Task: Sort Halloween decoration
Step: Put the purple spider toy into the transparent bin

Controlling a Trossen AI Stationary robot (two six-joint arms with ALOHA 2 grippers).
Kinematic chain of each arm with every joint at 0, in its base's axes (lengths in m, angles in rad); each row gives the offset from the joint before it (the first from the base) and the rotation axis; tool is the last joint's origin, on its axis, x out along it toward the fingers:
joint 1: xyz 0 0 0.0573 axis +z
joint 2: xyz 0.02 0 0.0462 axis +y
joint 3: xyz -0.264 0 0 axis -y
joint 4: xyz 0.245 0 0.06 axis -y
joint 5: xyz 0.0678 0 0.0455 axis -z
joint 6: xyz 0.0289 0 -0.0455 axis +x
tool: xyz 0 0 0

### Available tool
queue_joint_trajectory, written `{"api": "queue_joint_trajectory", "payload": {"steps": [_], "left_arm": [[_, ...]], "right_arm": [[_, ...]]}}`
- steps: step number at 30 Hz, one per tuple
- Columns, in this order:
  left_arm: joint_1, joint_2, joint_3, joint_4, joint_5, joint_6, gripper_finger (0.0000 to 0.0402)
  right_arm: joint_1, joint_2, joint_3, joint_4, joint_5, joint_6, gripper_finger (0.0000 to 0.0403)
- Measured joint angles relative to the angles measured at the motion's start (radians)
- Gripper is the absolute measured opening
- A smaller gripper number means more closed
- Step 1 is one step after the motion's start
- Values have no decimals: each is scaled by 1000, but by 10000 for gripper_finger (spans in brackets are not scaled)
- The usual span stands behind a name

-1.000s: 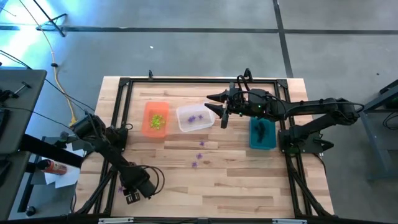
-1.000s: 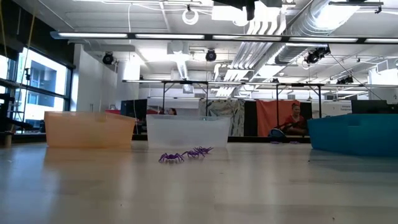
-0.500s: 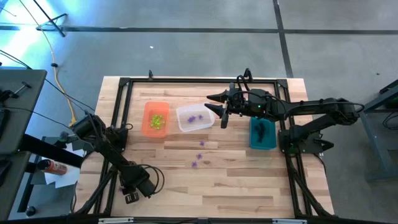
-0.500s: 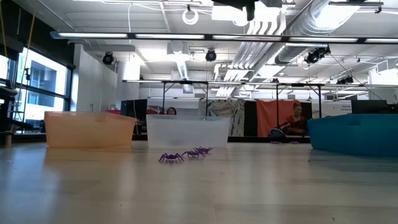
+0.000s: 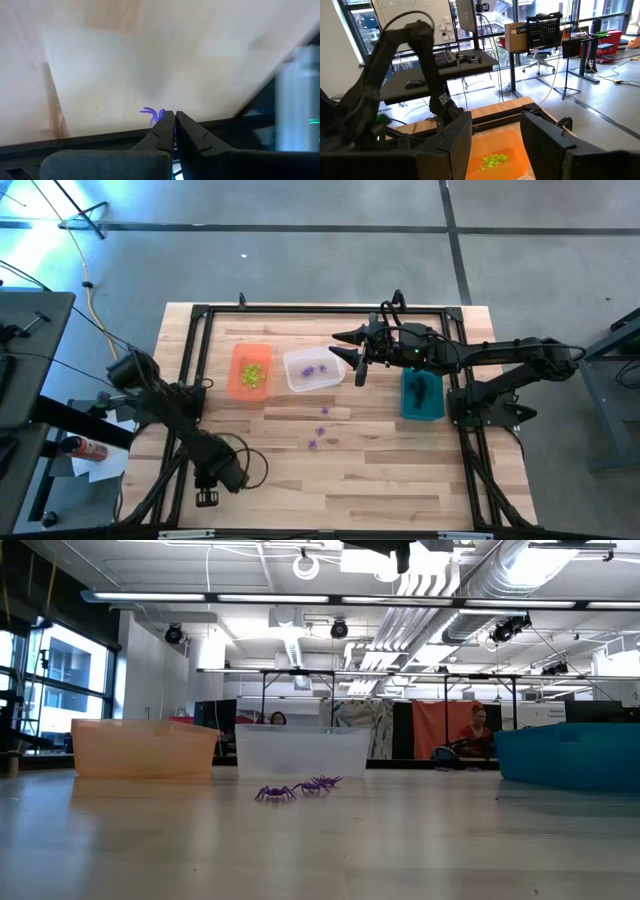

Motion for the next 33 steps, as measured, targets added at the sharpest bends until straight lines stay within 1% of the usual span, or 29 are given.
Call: {"api": "queue_joint_trajectory", "payload": {"steps": [3,5,8,11,14,17,19,22,24,27,33], "left_arm": [[42,-116,0,-14,-63,10,1],[83,-208,0,-11,-124,39,0],[168,-357,0,0,-251,119,0],[289,-492,1,43,-387,212,0],[429,-596,1,162,-509,324,0],[571,-660,1,386,-592,452,0],[656,-673,1,584,-604,544,0],[754,-667,1,853,-585,664,0],[804,-651,5,990,-568,716,0],[858,-627,4,1073,-563,732,0],[893,-584,3,1079,-545,726,0]], "right_arm": [[0,0,0,0,0,0,165],[0,0,0,0,0,0,165],[0,0,0,0,0,3,165],[0,0,0,3,0,19,165],[0,0,0,7,-14,52,165],[0,0,0,7,-37,75,165],[0,0,0,9,-65,79,165],[1,0,0,39,-122,78,165],[1,0,0,61,-156,78,165],[1,0,0,83,-170,70,165],[1,0,1,90,-171,49,165]]}}
